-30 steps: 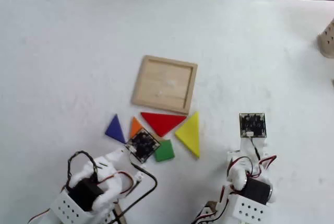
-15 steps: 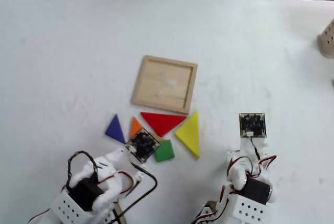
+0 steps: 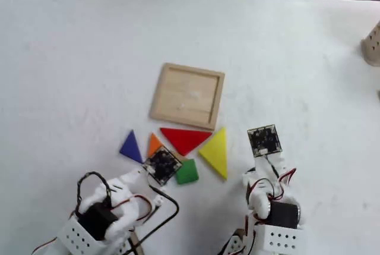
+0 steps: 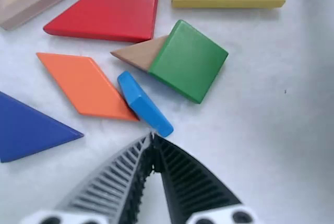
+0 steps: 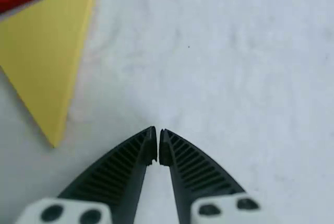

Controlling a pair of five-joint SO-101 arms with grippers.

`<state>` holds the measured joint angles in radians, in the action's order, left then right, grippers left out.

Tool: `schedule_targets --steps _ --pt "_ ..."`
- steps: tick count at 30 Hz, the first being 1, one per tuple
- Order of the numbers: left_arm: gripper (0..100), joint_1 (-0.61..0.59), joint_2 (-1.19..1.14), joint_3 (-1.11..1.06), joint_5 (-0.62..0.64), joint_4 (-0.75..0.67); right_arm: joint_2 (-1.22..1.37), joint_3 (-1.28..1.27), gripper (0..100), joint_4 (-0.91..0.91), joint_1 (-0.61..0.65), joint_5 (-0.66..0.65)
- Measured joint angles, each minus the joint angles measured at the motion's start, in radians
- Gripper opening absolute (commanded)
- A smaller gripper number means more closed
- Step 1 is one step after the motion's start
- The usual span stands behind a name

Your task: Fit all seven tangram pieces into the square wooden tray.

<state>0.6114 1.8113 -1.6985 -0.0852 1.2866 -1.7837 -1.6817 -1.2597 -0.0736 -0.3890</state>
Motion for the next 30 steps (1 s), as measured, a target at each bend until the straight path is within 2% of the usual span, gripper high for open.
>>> schedule_targets --steps 10,13,18,24,27,30 --pt "2 -0.014 0.0 0.0 0.0 0.0 0.0 0.0 1.8 0.0 -0.003 0.0" --pt "2 -0.114 0.0 0.0 0.0 0.0 0.0 0.0 1.8 0.0 -0.003 0.0" --pt "2 -0.351 0.0 0.005 0.0 -0.015 0.0 0.0 1.8 0.0 -0.003 0.0" --pt "2 -0.618 0.0 0.006 0.0 -0.187 0.0 0.0 1.8 0.0 -0.003 0.0" --pt "2 -0.678 0.0 0.003 0.0 -0.282 0.0 0.0 1.8 0.0 -0.003 0.0" --pt "5 -0.681 0.0 0.002 -0.028 -0.273 0.0 0.0 1.8 0.0 -0.003 0.0"
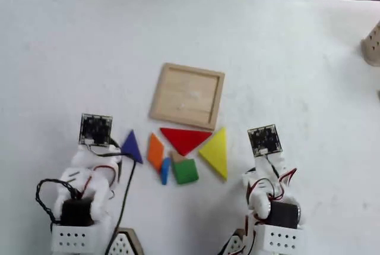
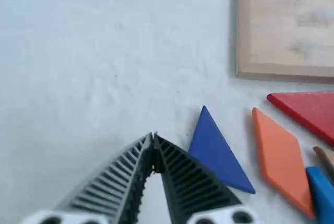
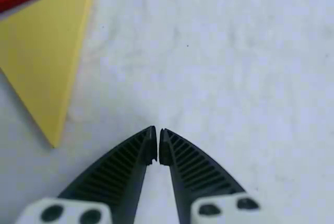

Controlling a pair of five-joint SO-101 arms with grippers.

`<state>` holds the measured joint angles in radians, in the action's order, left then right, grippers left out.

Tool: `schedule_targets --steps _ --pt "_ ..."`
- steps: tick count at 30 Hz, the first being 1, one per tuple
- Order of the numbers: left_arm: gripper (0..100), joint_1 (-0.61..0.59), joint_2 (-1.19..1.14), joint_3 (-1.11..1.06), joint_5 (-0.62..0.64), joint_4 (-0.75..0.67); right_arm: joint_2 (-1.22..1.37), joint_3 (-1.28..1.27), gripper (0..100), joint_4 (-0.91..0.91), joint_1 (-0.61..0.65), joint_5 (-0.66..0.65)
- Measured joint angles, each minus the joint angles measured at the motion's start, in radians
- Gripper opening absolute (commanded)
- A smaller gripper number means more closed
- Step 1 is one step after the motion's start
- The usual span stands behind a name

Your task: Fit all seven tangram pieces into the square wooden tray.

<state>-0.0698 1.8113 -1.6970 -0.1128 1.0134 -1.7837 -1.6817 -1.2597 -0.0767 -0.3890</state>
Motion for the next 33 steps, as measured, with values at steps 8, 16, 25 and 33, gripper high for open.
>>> schedule_targets --steps 8,16,25,33 --pt "15 -0.087 0.0 0.003 -0.057 0.012 0.0 0.0 1.8 0.0 0.0 0.0" --pt "15 -0.098 -0.017 0.064 -0.015 0.009 0.0 0.0 1.8 0.0 0.0 0.0" --pt "15 -0.077 -0.443 0.376 0.051 0.012 0.0 0.0 1.8 0.0 0.0 0.0" --pt "26 0.038 -0.97 0.543 0.18 0.012 0.0 0.0 1.8 0.0 0.0 0.0"
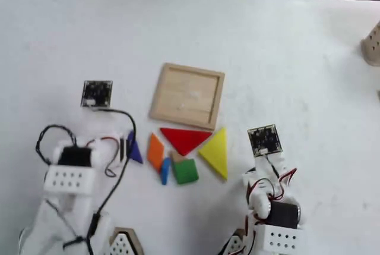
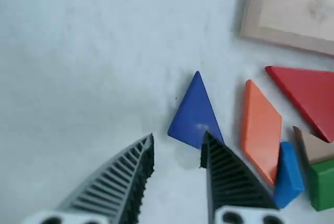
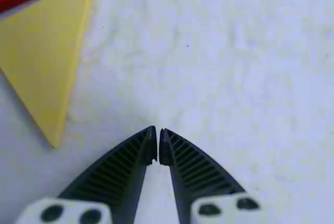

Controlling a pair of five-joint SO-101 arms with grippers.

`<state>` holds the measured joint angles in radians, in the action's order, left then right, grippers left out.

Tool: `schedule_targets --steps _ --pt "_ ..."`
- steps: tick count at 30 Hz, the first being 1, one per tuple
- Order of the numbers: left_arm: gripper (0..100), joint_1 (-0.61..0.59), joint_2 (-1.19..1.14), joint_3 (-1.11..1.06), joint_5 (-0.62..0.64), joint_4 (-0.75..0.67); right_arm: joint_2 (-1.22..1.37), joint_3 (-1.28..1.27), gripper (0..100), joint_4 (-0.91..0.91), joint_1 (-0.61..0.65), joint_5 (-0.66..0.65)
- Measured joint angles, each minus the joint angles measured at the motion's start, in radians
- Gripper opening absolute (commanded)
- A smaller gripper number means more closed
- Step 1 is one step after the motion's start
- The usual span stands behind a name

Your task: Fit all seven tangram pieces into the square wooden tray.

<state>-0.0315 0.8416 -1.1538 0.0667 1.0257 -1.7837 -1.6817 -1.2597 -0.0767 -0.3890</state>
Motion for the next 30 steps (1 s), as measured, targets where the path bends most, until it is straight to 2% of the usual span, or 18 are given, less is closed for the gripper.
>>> schedule_targets --steps 4,9,17,19,24,28,30 --pt "33 0.0 -0.218 0.097 0.06 0.0 0.0 0.0 1.8 0.0 0.0 0.0" --pt "34 0.0 -0.425 0.166 0.137 0.0 0.0 0.0 1.8 0.0 0.0 0.0" --pt "33 -0.002 -0.609 0.198 0.15 -0.072 0.0 0.0 1.8 0.0 0.0 0.0" --pt "31 -0.002 -0.637 0.21 0.152 -0.089 0.0 0.0 1.8 0.0 0.0 0.0" --pt "15 -0.005 -0.658 0.227 0.152 -0.135 0.0 0.0 1.8 0.0 0.0 0.0" --pt "14 -0.008 -0.66 0.232 0.152 -0.164 0.0 0.0 1.8 0.0 0.0 0.0" --pt "17 -0.008 -0.66 0.235 0.152 -0.164 0.0 0.0 1.8 0.0 0.0 0.0"
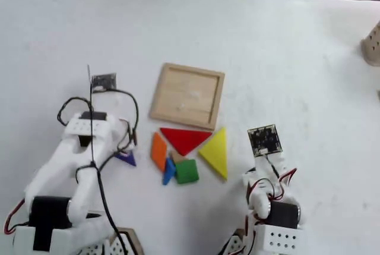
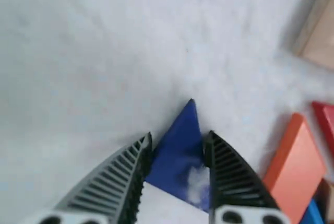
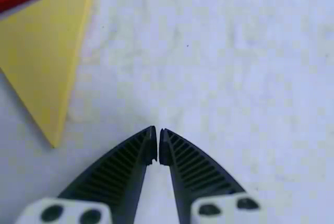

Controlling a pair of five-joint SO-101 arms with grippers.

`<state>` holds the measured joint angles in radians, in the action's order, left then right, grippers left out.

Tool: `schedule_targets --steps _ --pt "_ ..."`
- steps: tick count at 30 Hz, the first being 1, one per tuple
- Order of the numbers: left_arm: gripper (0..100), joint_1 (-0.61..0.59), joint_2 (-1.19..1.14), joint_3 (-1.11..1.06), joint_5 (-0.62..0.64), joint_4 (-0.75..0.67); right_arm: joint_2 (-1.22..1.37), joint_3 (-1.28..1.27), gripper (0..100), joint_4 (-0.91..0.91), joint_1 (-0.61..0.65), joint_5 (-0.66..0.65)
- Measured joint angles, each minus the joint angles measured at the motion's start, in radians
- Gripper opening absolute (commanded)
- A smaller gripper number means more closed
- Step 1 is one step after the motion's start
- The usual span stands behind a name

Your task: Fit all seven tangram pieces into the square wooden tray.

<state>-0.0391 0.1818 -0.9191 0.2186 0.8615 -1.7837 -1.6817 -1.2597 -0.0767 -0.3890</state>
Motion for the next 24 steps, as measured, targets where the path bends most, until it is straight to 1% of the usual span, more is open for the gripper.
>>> schedule_targets --steps 3,5,7,13,17,24 --pt "24 0.0 0.0 0.002 0.0 0.0 0.0 0.0 1.8 0.0 0.0 0.0" --pt "27 0.003 0.0 0.002 -0.008 0.026 0.0 0.0 1.8 0.0 0.0 0.0" --pt "28 0.018 0.0 0.002 -0.037 0.052 0.0 0.0 1.8 0.0 0.0 0.0" --pt "28 0.017 0.0 0.002 -0.061 0.075 0.0 0.0 1.8 0.0 0.0 0.0" --pt "28 0.002 0.0 0.002 -0.117 0.077 0.0 0.0 1.8 0.0 -0.031 0.0" --pt "28 0.0 0.008 -0.014 -0.135 0.077 0.0 0.0 1.8 0.0 -0.035 0.0"
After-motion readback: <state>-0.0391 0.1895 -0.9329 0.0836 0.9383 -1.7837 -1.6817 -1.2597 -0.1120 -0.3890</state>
